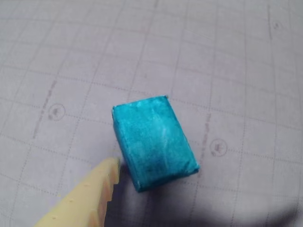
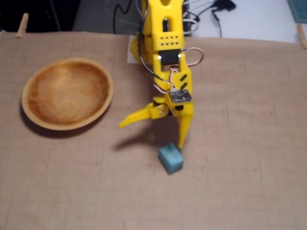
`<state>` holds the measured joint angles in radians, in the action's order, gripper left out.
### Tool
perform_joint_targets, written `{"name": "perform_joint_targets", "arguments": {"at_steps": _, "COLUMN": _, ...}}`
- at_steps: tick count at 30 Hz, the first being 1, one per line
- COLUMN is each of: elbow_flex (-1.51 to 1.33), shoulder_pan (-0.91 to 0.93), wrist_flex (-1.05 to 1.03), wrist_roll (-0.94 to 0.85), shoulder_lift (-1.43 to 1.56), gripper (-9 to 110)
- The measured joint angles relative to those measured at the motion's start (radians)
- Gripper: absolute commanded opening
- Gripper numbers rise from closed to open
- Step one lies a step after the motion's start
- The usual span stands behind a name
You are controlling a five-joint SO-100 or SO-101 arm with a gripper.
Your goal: Grasp a blue block and put it in the bowl.
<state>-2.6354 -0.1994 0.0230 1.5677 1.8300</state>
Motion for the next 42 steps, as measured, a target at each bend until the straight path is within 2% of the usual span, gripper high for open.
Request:
{"name": "perform_joint_targets", "arguments": {"at_steps": 13, "elbow_flex": -0.061, "shoulder_pan": -0.014, "wrist_flex": 0.005, "wrist_roll": 0.0, "shoulder_lift": -0.006, "gripper": 71}}
{"name": "perform_joint_targets", "arguments": {"at_steps": 28, "elbow_flex": -0.063, "shoulder_pan": -0.032, "wrist_flex": 0.368, "wrist_roll": 0.052, "shoulder_lift": -0.267, "gripper": 71}}
{"name": "perform_joint_targets", "arguments": {"at_steps": 42, "elbow_flex": 0.132, "shoulder_pan": -0.051, "wrist_flex": 0.426, "wrist_roll": 0.064, "shoulder_lift": -0.471, "gripper": 71}}
